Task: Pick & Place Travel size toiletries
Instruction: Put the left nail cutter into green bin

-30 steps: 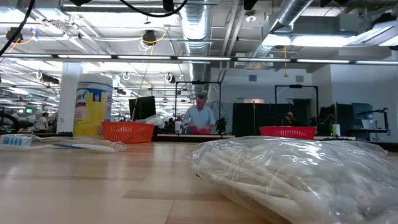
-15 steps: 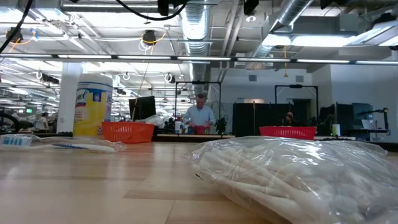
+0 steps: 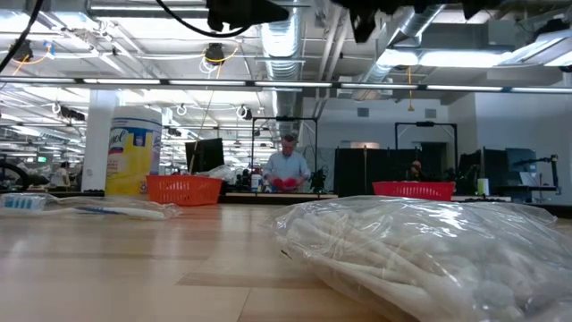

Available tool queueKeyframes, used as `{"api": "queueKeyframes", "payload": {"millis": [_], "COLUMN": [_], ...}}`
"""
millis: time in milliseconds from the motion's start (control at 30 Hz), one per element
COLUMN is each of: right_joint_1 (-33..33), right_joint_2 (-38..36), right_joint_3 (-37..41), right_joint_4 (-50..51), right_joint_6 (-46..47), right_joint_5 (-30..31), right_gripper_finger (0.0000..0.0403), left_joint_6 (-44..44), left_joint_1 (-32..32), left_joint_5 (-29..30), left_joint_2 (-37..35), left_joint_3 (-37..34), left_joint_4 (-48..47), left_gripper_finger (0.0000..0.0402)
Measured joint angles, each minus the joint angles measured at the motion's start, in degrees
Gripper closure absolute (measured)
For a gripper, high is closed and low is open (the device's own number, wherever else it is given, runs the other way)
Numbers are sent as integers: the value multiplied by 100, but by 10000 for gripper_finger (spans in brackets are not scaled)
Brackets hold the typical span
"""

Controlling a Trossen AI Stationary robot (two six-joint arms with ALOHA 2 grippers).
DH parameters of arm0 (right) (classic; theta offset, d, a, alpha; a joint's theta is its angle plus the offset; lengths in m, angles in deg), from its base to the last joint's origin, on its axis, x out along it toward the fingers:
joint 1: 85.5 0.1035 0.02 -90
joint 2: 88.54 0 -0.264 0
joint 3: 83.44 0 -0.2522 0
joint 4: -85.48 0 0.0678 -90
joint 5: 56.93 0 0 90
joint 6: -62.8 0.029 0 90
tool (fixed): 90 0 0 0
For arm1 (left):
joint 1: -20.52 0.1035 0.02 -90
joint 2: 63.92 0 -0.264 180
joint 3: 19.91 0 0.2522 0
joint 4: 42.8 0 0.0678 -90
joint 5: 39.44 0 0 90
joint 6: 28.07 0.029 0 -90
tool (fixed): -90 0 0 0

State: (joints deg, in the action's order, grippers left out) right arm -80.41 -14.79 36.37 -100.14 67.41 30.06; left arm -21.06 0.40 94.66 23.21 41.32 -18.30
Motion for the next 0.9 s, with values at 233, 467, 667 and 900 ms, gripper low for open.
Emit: {"api": "queueKeyframes", "payload": {"millis": [233, 467, 667, 900], "right_joint_1": [-103, 108, 677, 1795], "right_joint_2": [-227, -514, -674, -888], "right_joint_3": [7, 0, -1, -1], "right_joint_4": [1488, 3014, 4287, 5162], "right_joint_6": [820, 1869, 3293, 5643], "right_joint_5": [3, 6, 4, 48], "right_gripper_finger": [397, 396, 397, 397], "left_joint_6": [420, 1074, 1351, 1195], "left_joint_1": [12, 330, 712, 1058], "left_joint_5": [24, 244, 195, -68], "left_joint_2": [0, -276, -1037, -2084], "left_joint_3": [0, 1, 1, 2], "left_joint_4": [-135, 41, 78, 133], "left_gripper_finger": [80, 93, 99, 100]}}
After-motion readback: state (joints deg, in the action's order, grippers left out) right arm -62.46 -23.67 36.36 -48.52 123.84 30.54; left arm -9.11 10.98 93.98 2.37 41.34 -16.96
